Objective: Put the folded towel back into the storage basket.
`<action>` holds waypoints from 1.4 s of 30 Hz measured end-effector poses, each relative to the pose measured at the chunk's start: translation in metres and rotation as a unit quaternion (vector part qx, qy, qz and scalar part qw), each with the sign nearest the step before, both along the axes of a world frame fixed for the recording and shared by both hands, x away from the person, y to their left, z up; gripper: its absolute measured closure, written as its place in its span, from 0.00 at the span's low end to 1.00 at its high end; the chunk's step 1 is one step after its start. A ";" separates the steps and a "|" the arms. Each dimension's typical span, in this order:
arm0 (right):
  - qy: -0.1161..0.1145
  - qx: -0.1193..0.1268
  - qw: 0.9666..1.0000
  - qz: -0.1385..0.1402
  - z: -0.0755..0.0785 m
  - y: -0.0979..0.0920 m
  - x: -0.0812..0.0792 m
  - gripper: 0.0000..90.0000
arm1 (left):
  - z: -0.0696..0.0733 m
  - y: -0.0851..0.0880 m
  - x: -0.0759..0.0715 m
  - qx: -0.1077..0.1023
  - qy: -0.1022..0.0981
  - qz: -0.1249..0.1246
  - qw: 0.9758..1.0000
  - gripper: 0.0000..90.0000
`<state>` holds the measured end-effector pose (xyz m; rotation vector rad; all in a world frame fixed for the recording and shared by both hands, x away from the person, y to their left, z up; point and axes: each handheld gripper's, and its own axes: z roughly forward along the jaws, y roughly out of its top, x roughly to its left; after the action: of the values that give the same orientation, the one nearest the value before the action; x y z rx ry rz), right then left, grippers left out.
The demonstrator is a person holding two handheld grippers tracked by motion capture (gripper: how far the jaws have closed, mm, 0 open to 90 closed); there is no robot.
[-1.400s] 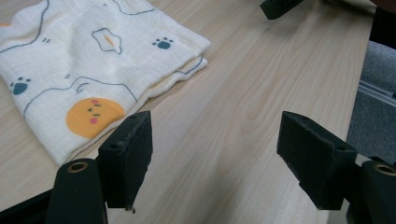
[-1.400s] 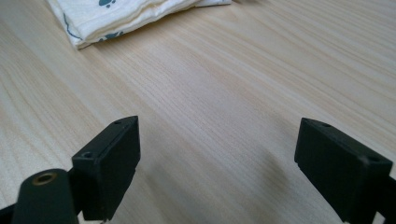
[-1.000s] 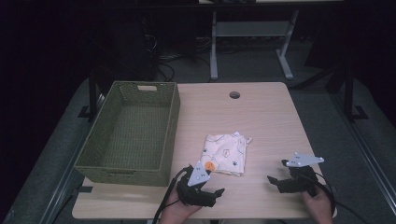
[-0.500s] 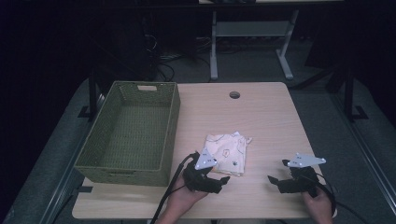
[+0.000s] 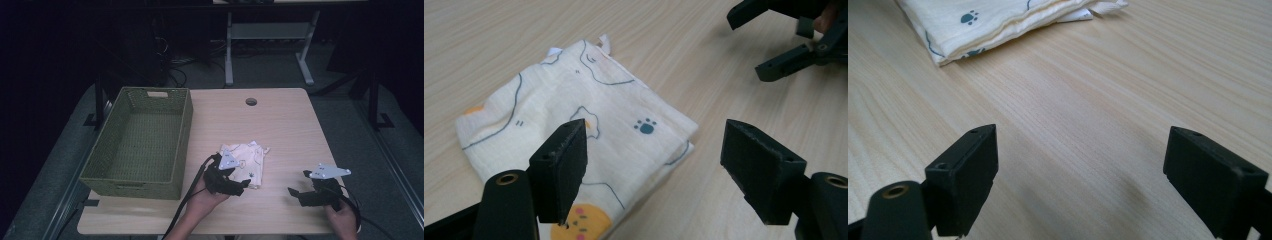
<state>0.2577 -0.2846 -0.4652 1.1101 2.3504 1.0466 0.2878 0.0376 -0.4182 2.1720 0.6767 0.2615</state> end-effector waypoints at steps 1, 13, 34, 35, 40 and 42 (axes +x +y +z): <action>-0.002 0.001 1.000 0.001 0.000 0.000 0.000 0.15 | 0.000 -0.001 0.002 0.002 0.001 0.000 1.000 0.31; 0.000 0.004 1.000 0.002 -0.001 0.000 0.000 0.15 | -0.004 -0.019 0.034 0.031 0.017 0.018 0.999 0.31; -0.004 0.007 1.000 0.007 0.000 -0.001 0.000 0.15 | -0.037 -0.039 0.076 0.135 0.056 0.056 0.988 0.35; -0.005 0.005 1.000 0.007 0.000 -0.001 0.000 0.15 | -0.037 -0.039 0.077 0.131 0.059 0.058 0.988 0.36; -0.005 0.007 1.000 0.008 0.000 -0.001 0.000 0.15 | -0.037 -0.040 0.074 0.129 0.057 0.052 0.989 0.45; -0.006 0.006 1.000 0.009 0.001 -0.001 0.000 0.15 | -0.037 -0.040 0.073 0.124 0.060 0.057 0.989 0.48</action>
<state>0.2576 -0.2855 -0.4647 1.0862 2.3530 1.0726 0.3610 -0.0022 -0.4555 2.4046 0.8779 0.2896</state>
